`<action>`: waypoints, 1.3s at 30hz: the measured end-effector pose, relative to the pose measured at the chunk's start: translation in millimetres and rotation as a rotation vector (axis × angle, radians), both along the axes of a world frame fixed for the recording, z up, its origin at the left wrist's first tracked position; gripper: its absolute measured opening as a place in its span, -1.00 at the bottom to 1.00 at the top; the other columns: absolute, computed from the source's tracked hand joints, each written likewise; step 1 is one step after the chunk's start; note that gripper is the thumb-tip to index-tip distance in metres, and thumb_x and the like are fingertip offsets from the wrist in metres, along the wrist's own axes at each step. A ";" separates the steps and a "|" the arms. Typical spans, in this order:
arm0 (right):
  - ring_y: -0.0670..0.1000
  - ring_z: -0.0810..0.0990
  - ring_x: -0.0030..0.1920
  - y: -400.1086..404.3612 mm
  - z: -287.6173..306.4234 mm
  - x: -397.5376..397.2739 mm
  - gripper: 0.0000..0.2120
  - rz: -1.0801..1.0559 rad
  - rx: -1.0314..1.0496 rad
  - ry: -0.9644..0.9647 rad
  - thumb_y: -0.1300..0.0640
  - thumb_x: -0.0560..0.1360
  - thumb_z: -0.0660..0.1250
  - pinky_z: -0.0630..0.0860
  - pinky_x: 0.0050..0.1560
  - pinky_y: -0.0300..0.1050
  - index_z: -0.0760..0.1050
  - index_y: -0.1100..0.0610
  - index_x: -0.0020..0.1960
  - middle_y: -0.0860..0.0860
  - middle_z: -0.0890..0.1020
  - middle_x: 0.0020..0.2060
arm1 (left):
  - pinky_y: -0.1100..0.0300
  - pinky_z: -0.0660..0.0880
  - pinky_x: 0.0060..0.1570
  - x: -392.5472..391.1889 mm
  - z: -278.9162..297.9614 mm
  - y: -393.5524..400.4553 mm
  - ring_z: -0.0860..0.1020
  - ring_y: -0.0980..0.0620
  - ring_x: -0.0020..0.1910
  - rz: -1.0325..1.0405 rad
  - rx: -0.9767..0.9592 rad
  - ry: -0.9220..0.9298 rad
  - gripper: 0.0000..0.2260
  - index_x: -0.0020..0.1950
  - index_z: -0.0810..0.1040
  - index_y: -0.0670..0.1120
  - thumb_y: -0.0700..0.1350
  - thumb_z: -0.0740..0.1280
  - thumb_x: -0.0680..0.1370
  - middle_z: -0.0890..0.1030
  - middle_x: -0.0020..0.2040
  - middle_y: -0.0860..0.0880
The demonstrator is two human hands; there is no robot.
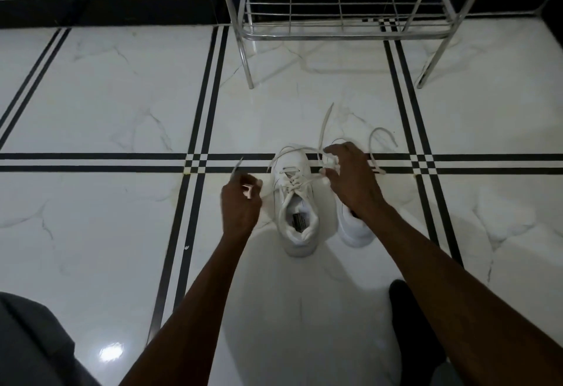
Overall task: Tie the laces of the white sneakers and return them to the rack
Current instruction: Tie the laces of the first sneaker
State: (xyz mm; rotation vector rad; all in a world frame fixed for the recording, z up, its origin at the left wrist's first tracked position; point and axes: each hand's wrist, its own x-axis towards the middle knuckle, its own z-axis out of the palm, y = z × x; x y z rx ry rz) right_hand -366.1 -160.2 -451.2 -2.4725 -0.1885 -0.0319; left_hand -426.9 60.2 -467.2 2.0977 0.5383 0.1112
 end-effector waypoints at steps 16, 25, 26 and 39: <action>0.06 0.69 -0.32 26.1 3.5 3.4 -0.84 0.160 0.041 0.250 0.35 0.33 0.40 0.66 -0.18 0.06 0.69 0.15 -0.19 0.07 0.72 -0.31 | -0.06 0.06 0.27 7.8 -13.7 -18.6 0.47 -0.07 0.24 -0.384 0.514 0.124 -0.72 0.17 0.61 0.06 -0.26 0.35 0.55 0.66 0.07 0.06; 0.10 0.69 -0.22 29.8 -4.2 -13.2 -0.87 0.119 -0.271 0.137 0.15 0.46 0.37 0.63 -0.21 -0.05 0.68 0.16 -0.19 0.09 0.71 -0.22 | -0.14 0.17 0.22 -7.3 -16.6 -11.2 0.52 -0.11 0.12 -0.461 0.765 0.055 -0.70 0.03 0.61 -0.01 -0.34 0.28 0.43 0.66 -0.15 0.04; 0.12 0.69 -0.21 29.2 -3.8 -13.0 -0.87 0.117 -0.271 0.149 0.17 0.46 0.36 0.62 -0.20 -0.05 0.67 0.17 -0.19 0.10 0.71 -0.21 | -0.11 0.15 0.21 -9.2 -13.8 -11.7 0.51 -0.09 0.10 -0.448 0.723 0.069 -0.65 0.03 0.62 0.00 -0.38 0.27 0.40 0.64 -0.19 0.05; 0.13 0.69 -0.08 25.7 -3.7 -21.5 -0.81 0.061 -0.290 0.229 0.23 0.54 0.27 0.45 -0.20 -0.15 0.66 0.23 -0.10 0.15 0.72 -0.12 | -0.08 0.32 0.21 -6.4 -13.1 -8.0 0.49 -0.02 0.05 -0.217 0.071 0.235 -0.81 -0.11 0.58 -0.01 -0.17 0.19 0.58 0.60 -0.16 0.05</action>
